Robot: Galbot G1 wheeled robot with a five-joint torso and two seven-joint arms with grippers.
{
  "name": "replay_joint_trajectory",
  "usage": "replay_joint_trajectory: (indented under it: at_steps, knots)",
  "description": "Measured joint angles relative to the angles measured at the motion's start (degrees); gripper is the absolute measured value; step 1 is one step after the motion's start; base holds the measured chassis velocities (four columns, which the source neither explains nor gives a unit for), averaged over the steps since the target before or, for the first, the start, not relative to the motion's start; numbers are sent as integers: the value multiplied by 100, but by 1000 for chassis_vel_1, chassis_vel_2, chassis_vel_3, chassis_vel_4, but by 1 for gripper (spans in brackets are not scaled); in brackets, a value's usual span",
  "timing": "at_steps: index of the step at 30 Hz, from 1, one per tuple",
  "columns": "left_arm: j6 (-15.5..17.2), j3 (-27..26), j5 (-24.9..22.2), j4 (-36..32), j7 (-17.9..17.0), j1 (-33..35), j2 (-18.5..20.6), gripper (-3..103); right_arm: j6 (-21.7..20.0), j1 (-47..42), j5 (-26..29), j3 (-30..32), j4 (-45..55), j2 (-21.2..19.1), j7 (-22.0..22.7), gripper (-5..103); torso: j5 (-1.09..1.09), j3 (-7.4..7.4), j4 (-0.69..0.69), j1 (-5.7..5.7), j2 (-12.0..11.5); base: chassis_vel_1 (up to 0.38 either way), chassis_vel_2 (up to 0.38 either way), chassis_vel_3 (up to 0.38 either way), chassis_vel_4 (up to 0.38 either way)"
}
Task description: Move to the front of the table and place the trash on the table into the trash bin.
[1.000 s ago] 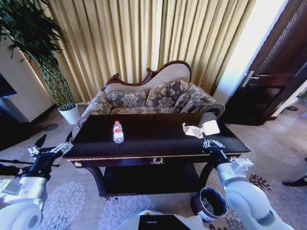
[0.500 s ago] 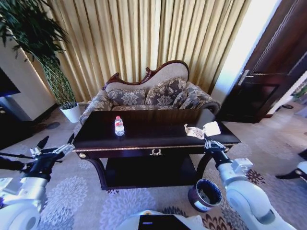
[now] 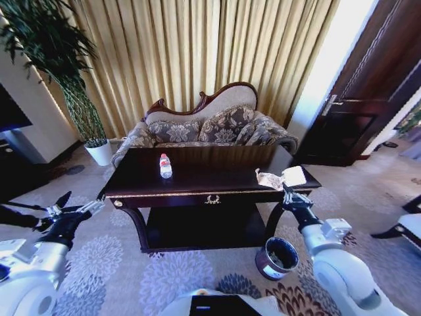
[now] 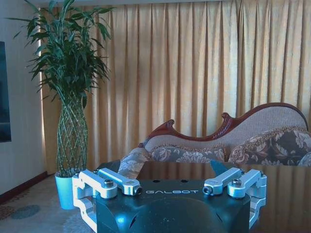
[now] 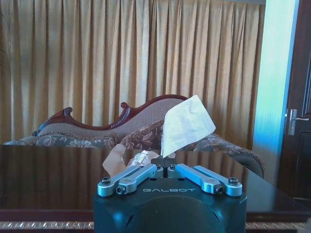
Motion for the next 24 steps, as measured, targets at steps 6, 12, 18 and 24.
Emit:
replay_joint_trajectory:
  at_steps: [6,12,18,24]
  knots:
    - [-21,9,2,-5,9,-12,8,100,25,11,-116,-99,-76,61,-10,0,0,-1,0,-1,1,106,-104,-96,115]
    - [-143,32,-4,-5,58,-26,3,100,179,194,-301,-389,-712,152,-18,0,-2,-2,0,-4,2,29,-34,-40,26]
    - [-298,-41,-51,-5,109,2,-6,100,304,816,-582,-784,-2763,419,-52,0,1,2,0,3,-3,0,0,0,0]
    - [-329,-54,-57,-5,104,4,-47,100,414,1321,-793,-957,-3907,472,-52,0,-1,0,0,0,-1,0,0,0,0]
